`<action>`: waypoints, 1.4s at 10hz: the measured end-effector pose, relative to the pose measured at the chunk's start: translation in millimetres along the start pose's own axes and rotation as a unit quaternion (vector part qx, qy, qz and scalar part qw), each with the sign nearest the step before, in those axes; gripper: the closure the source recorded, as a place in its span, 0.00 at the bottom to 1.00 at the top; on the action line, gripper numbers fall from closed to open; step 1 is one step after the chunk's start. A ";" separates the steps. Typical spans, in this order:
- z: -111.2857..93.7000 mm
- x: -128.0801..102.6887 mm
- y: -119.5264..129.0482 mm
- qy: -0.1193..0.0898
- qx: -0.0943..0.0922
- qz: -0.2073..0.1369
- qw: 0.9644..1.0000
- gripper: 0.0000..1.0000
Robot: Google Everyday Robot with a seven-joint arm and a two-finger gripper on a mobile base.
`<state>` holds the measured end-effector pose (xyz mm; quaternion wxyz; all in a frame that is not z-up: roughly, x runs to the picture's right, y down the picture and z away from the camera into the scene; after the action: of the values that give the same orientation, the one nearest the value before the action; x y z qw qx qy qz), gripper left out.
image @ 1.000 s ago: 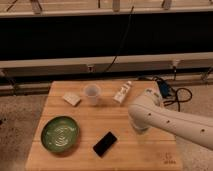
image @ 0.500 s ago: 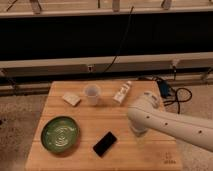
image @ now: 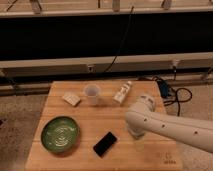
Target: Push the eraser across the table
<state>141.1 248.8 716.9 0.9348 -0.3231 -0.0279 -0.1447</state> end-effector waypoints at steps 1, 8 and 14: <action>7.6 -4.1 0.4 -0.001 -0.001 -0.006 1.000 0.46; 37.3 -27.9 -0.7 -0.010 -0.019 -0.028 0.999 0.98; 58.7 -52.2 -11.1 -0.016 -0.030 -0.060 0.998 0.98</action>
<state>90.3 289.6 762.3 0.9136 -0.3514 -0.0581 -0.1960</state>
